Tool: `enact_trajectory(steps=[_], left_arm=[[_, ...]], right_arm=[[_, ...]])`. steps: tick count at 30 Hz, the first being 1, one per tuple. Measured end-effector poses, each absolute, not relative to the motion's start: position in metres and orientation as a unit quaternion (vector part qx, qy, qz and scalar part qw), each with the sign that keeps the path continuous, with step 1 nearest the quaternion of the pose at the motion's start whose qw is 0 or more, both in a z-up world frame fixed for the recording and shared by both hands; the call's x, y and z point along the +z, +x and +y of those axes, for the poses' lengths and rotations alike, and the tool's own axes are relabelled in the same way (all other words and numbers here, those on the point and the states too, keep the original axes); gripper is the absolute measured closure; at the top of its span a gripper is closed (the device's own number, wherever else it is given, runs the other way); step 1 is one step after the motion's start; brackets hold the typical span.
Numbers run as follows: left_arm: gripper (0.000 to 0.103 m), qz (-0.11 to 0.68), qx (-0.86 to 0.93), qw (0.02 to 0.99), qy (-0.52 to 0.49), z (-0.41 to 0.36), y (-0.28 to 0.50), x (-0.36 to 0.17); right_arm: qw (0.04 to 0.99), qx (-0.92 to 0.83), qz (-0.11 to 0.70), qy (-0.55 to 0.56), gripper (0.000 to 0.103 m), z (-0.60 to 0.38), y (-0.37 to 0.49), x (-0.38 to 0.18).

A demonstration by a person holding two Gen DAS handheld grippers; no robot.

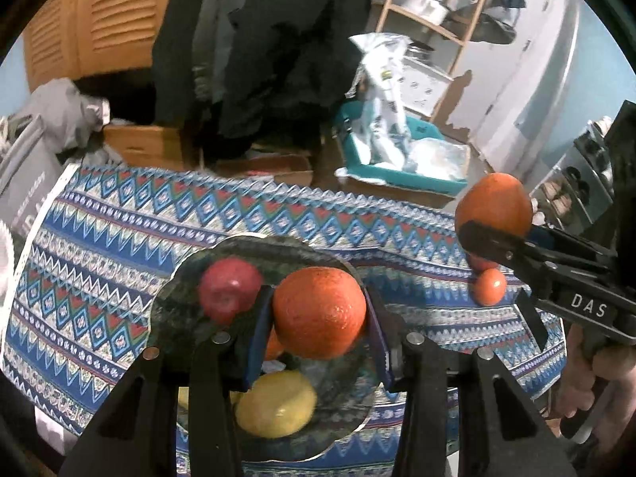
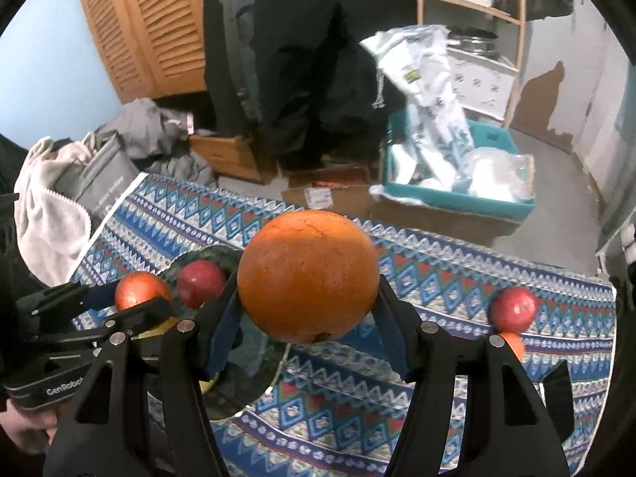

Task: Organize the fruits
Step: 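Lower the tangerine into the bowl and open the left tool while the right tool releases the orange there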

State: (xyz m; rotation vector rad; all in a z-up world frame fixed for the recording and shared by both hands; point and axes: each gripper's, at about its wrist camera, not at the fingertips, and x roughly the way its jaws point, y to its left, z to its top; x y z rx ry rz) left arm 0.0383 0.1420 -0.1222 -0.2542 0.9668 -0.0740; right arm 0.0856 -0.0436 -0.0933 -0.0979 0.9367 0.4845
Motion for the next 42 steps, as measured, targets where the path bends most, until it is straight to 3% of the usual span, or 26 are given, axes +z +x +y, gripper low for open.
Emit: enact_trajectory(steps=[15,35,42], left_arm=[[0.058,0.528,-0.016,0.836,-0.147,0.173,0.044,-0.195],[0.057,0.56,-0.007,0.813,-0.16,0.175,0.045,-0.224],[0.051,0.56,-0.012,0.81,-0.172,0.179,0.044,-0.221]], right_arm=[[0.825,0.261,0.496,-0.066,0.04,0.002,0.091,-0.149],[0.785,0.273,0.551,-0.066,0.04,0.012,0.095,-0.198],[0.78,0.269,0.561,-0.064,0.04,0.012,0.097,-0.206]])
